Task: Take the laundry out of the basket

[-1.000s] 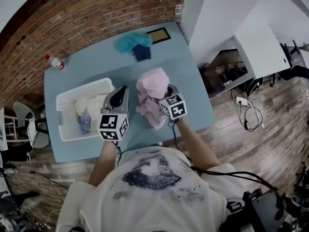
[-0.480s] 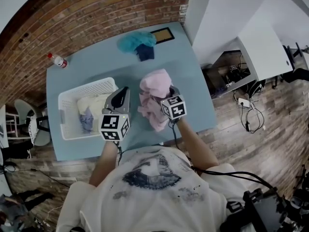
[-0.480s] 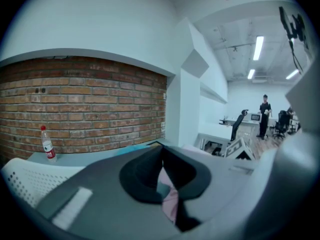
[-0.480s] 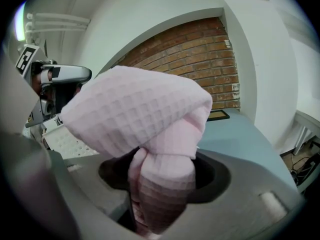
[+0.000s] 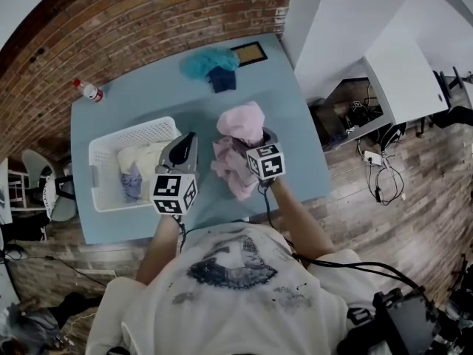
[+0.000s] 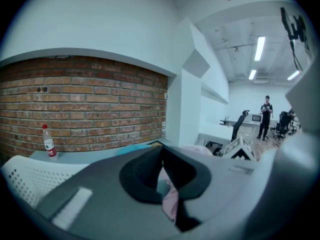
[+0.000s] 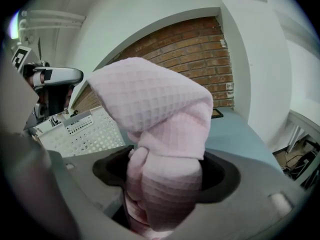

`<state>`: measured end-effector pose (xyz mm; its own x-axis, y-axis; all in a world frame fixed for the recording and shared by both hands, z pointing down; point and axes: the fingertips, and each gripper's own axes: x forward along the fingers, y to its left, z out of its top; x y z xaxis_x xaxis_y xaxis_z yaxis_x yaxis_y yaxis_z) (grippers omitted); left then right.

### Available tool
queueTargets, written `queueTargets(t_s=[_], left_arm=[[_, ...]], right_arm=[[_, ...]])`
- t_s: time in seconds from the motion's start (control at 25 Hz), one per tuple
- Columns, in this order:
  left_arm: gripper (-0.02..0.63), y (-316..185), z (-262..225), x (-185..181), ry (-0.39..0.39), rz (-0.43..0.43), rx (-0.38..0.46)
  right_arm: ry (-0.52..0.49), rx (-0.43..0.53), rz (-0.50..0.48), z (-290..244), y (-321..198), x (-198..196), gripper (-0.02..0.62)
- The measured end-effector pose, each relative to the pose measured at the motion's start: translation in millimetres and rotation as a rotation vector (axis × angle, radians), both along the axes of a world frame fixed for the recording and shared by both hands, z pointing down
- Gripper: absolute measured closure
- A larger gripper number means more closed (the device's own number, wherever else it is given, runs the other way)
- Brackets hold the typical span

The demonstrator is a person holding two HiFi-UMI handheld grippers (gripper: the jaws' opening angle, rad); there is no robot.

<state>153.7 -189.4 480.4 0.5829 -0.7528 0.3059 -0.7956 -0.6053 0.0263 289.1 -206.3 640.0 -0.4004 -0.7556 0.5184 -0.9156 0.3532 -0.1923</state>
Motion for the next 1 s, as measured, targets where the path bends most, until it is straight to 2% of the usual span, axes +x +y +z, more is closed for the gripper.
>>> queueTargets(t_s=[0.28,0.44,1.0], left_arm=[[0.614,4,1,-5,0.003,-0.013,-0.002],[0.614,6,1,-3,0.006,-0.012,-0.006],[0.614,15,-3,-9,0.019,0.002,-0.001]], right_arm=[[0.002,0.017,0.03,-4,1,5,0.161],[0.005,0.031,0.049,-11,2,12,0.148],[-0.014,0.089,0.087,-44,14,19,0.147]])
